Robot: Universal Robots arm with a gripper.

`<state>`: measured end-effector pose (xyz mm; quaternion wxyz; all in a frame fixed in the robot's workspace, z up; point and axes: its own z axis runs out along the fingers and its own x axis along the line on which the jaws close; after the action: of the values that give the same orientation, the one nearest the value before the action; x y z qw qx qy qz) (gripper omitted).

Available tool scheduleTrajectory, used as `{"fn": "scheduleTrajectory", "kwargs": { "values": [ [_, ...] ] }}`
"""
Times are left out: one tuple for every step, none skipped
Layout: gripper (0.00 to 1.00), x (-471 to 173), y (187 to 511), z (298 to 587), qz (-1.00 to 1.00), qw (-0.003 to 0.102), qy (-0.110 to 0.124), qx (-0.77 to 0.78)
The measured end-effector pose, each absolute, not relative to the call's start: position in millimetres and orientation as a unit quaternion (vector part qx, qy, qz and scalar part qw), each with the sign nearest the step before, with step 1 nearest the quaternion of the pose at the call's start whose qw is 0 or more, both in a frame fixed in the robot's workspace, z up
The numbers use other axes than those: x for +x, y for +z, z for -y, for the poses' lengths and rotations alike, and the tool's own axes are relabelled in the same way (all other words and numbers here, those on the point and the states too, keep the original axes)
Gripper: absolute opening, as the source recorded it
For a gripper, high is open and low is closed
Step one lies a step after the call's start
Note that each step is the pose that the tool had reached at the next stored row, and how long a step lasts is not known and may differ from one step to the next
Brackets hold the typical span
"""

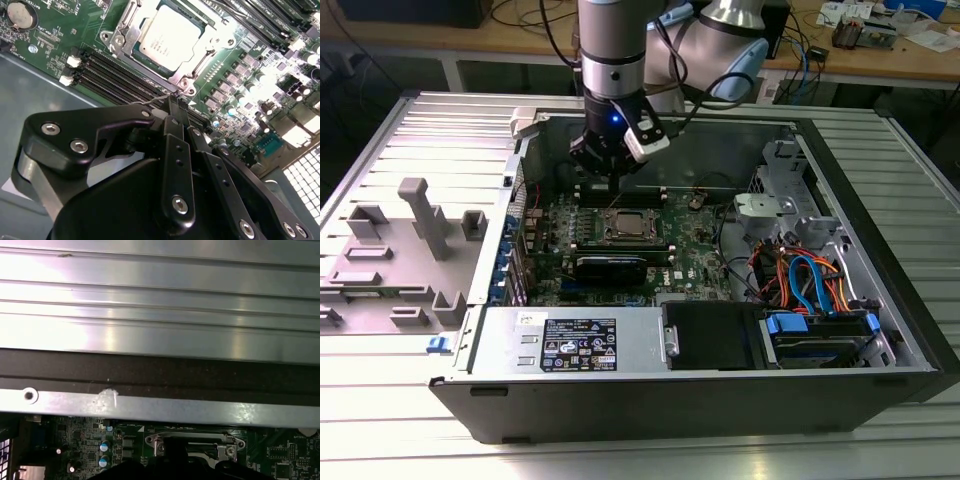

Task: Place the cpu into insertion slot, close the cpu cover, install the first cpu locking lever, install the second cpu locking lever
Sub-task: 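Install the first cpu locking lever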

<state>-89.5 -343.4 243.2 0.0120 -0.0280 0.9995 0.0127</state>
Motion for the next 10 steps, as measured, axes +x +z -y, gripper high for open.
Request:
{"fn": "scheduleTrajectory", "kwargs": {
  "values": [
    [0.11, -88.4, 242.8, 343.3, -0.999, 0.012, 0.013, -0.028],
    [0.11, -87.0, 242.4, 343.4, -0.999, 0.012, 0.013, -0.028],
    [0.11, -86.1, 242.0, 343.4, -0.999, 0.012, 0.013, -0.028],
    [0.11, -85.4, 241.7, 343.4, -0.999, 0.012, 0.013, -0.028],
    [0.11, -84.9, 241.3, 343.3, -0.999, 0.012, 0.013, -0.028],
    [0.11, -84.1, 241.0, 343.4, -0.999, 0.012, 0.013, -0.028],
    [0.11, -83.1, 240.7, 343.4, -0.999, 0.012, 0.013, -0.028],
    [0.11, -81.2, 240.2, 343.4, -0.999, 0.012, 0.013, -0.028],
    [0.11, -79.8, 239.9, 343.4, -0.999, 0.012, 0.013, -0.028],
    [0.11, -78.7, 239.4, 343.4, -0.999, 0.012, 0.013, -0.028]
  ]
}}
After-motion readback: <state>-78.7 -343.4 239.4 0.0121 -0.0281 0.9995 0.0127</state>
